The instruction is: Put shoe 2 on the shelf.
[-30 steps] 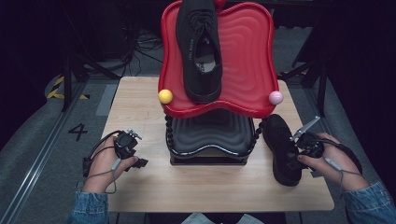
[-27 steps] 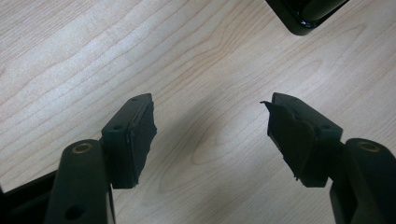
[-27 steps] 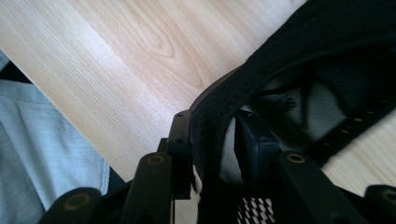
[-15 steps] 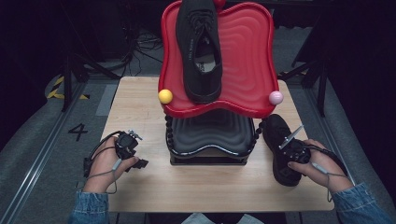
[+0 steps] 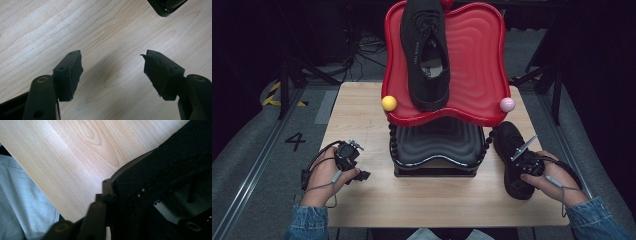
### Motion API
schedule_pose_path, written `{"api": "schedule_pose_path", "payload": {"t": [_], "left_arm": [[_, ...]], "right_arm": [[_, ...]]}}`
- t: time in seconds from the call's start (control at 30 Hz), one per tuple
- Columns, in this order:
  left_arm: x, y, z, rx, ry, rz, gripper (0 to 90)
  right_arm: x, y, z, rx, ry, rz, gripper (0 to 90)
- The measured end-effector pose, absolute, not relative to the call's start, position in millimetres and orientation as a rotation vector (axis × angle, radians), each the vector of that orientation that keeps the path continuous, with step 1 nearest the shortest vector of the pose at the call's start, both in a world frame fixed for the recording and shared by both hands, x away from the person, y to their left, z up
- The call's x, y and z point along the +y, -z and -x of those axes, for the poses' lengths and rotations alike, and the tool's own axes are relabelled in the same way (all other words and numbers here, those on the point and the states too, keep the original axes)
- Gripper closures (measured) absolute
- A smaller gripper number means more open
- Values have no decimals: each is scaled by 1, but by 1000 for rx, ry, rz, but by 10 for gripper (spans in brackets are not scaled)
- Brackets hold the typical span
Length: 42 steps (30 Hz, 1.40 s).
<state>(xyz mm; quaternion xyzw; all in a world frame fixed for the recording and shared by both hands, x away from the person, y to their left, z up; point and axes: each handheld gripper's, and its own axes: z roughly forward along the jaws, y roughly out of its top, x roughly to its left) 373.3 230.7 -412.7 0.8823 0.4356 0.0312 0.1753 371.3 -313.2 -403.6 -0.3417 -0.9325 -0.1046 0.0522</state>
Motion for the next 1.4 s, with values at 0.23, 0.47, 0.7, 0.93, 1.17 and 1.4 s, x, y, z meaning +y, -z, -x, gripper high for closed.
{"api": "schedule_pose_path", "payload": {"t": [0.23,0.47,0.7,0.93,1.17,1.4], "left_arm": [[234,414,-373,1240,-87,-2503,318],[235,413,-372,1250,-86,-2489,317],[235,412,-372,1242,-94,-2494,318],[236,413,-372,1248,-83,-2484,317],[236,412,-372,1249,-75,-2479,317],[237,412,-372,1247,-73,-2479,315]], "right_arm": [[-315,403,-373,-2829,319,1042,884],[-316,393,-371,-2832,355,1039,886],[-316,358,-368,-2846,417,1047,881],[-314,326,-364,-2837,452,1059,867],[-316,302,-363,-2864,454,1050,867],[-317,270,-360,-2892,470,1047,866]]}}
